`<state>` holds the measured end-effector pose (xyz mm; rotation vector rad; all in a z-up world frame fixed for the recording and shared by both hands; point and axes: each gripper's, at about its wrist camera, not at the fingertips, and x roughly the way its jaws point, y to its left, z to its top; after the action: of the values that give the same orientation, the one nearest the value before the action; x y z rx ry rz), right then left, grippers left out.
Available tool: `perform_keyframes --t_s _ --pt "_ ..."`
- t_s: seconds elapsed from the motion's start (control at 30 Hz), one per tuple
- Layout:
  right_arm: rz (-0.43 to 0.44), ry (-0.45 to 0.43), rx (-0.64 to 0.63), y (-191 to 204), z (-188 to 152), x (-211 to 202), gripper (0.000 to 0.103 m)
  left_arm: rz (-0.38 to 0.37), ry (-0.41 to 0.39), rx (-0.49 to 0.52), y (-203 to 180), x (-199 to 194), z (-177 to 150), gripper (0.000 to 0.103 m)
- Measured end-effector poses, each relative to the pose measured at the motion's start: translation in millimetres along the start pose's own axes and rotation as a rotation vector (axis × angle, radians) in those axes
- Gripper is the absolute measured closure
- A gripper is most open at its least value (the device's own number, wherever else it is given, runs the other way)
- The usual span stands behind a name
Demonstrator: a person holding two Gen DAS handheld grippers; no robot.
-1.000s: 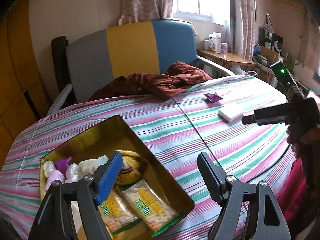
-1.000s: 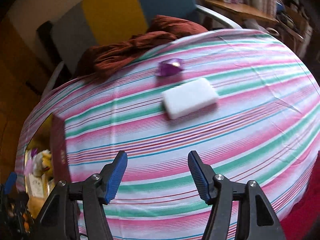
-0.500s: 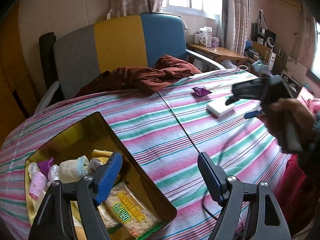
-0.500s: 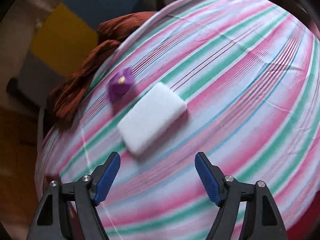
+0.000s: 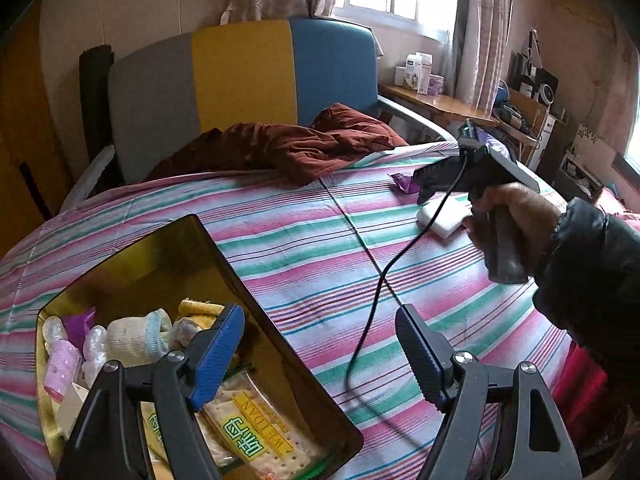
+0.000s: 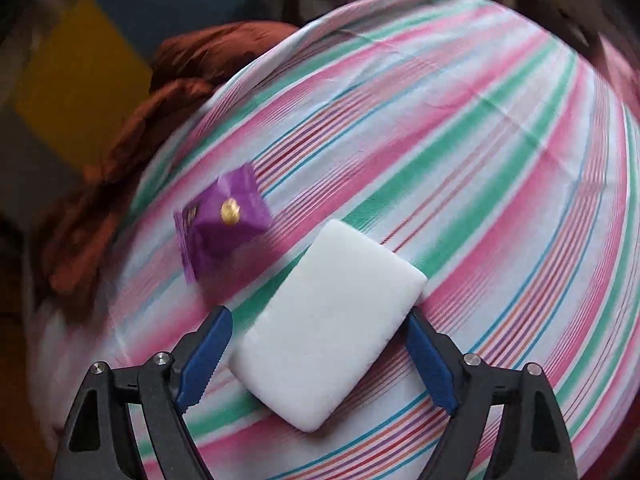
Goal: Organize objects
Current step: 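Grasp the white sponge with the right gripper while the left grasps the purple candy packet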
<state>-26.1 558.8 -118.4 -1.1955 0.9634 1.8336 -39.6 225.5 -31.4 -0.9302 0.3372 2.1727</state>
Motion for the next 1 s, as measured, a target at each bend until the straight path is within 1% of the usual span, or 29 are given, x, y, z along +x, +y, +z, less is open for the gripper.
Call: perform_keyframes --t_s 0.07,0.13,0.23,0.33,0.43,0.53,0.63,0.77,0.87,1.0 --pt "-0.032 -0.003 -0.095 5.8 -4.7 -1.0 0.027 -0.001 0.001 -0.001 0.5 0.7 1.0 0.024" --pt "-0.007 0.008 -0.178 5.5 -8.6 -5.3 0.031 -0.003 0.001 0.001 0.5 0.7 3.1 0.024" --pt "0.002 0.044 -0.27 -5.0 -15.5 -12.5 0.032 -0.003 -0.003 0.014 -2.2 -0.1 7.7 0.024" --pt "-0.014 0.072 -0.369 -26.8 -25.0 -22.5 0.032 -0.009 -0.006 0.03 -9.2 0.0 16.4 0.024" --pt "-0.011 0.083 -0.425 -47.3 -33.0 -30.1 0.031 -0.039 0.003 0.035 -20.1 4.4 31.4 0.021" --pt "0.006 0.077 -0.435 -62.7 -40.4 -35.9 0.031 -0.077 0.034 0.015 -33.6 17.9 52.0 0.021" --pt "0.012 0.053 -0.448 -64.6 -46.1 -39.2 0.031 -0.102 0.048 0.011 -50.1 32.9 72.3 0.021" --pt "0.004 0.042 -0.474 -61.8 -49.7 -39.6 0.029 -0.098 0.047 0.032 -71.0 56.9 96.0 0.021" --pt "0.031 0.06 -0.443 -68.0 -47.9 -39.1 0.028 -0.075 0.062 0.074 -87.3 84.5 112.1 0.021" --pt "0.043 0.07 -0.429 -71.1 -47.5 -40.1 0.028 -0.062 0.107 0.191 -113.8 127.0 130.7 0.022"
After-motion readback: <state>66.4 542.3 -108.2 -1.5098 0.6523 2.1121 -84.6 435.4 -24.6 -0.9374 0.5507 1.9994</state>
